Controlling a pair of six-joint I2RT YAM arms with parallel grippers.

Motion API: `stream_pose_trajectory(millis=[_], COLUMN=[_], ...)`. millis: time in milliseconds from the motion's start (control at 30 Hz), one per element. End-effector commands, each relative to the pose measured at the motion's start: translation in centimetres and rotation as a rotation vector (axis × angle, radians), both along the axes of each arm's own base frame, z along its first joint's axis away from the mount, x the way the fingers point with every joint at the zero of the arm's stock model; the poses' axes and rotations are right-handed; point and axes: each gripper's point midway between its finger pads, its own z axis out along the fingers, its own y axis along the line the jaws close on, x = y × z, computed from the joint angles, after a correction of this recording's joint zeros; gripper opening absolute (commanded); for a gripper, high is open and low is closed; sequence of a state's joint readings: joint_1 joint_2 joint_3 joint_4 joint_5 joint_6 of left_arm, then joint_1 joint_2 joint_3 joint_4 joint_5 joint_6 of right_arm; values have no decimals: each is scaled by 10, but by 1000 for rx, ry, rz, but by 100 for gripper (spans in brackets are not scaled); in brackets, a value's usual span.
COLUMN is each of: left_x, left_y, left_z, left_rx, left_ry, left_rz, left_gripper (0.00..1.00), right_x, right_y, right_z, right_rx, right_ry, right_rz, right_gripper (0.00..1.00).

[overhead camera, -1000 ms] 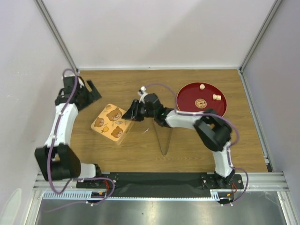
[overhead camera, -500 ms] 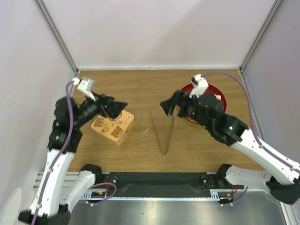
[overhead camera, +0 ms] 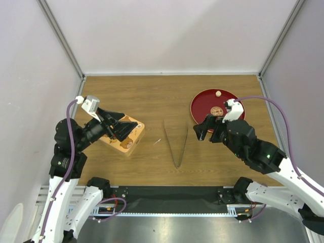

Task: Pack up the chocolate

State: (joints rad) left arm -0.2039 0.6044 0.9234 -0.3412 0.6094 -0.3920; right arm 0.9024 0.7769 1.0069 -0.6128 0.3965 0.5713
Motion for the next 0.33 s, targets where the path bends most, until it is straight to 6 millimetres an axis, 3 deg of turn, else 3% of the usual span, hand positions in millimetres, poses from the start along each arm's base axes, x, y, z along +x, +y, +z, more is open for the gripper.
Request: stream_pose_trajectory(millis=[0, 300], left_x=[-6, -5], left_y=[-2, -2], left_z=[5, 1], left_rx=[-12, -13], left_ry=[-10, 5], left_rz=[-18, -15], left_gripper=[100, 100], right_x=[2, 2], right_y=[-10, -15], right_z=[7, 12], right_rx=[-4, -15], right_ry=[-38, -76], right_rz=[-38, -38], right_gripper=[100, 100])
